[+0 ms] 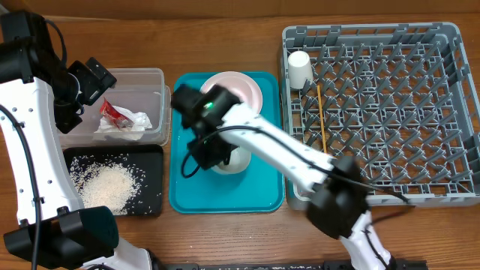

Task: Sort waste into correct bins and load items into the dishwasher
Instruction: 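Lift the white bowl and carry it right into the rack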

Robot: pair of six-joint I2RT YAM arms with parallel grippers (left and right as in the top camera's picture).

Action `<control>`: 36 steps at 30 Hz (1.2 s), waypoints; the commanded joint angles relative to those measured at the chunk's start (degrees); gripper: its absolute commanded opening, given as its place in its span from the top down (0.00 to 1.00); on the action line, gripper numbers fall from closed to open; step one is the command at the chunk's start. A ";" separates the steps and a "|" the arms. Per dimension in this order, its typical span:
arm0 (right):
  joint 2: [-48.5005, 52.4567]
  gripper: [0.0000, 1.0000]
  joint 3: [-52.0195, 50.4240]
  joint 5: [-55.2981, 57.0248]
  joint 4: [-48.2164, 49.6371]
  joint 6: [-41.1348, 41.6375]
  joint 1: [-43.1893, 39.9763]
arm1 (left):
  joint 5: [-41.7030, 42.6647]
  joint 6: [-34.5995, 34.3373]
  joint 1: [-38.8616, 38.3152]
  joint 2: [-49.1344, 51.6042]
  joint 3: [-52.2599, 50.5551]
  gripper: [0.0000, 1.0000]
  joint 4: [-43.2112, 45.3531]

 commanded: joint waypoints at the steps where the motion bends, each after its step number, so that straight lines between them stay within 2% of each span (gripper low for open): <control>1: -10.67 0.96 2.64 -7.54 0.11 -3.28 -3.89 | 0.07 0.74 -0.11 -1.40 1.07 0.00 0.04; 9: -21.33 0.96 2.62 -24.98 -0.57 -12.55 -18.71 | 0.07 0.74 -0.11 -1.40 1.07 0.00 0.04; 14: -21.92 0.96 1.97 -44.04 -3.69 -25.11 -31.65 | 0.04 0.74 -0.11 -1.40 1.07 0.00 0.04; 18: -21.88 0.96 -2.60 -50.60 -3.76 -31.28 -40.76 | 0.07 0.74 -0.11 -1.40 1.07 0.00 0.04; 23: -21.84 0.96 -13.33 -62.79 -1.99 -41.55 -50.77 | 0.07 0.74 -0.11 -1.40 1.07 0.00 0.04; 30: -21.29 0.96 -32.74 -76.59 18.67 -42.56 -58.42 | 0.04 0.74 -0.11 -1.40 1.07 0.00 0.04; 36: -20.63 0.96 -42.49 -77.70 38.40 -36.81 -58.12 | 0.04 0.74 -0.11 -1.40 1.07 0.00 0.04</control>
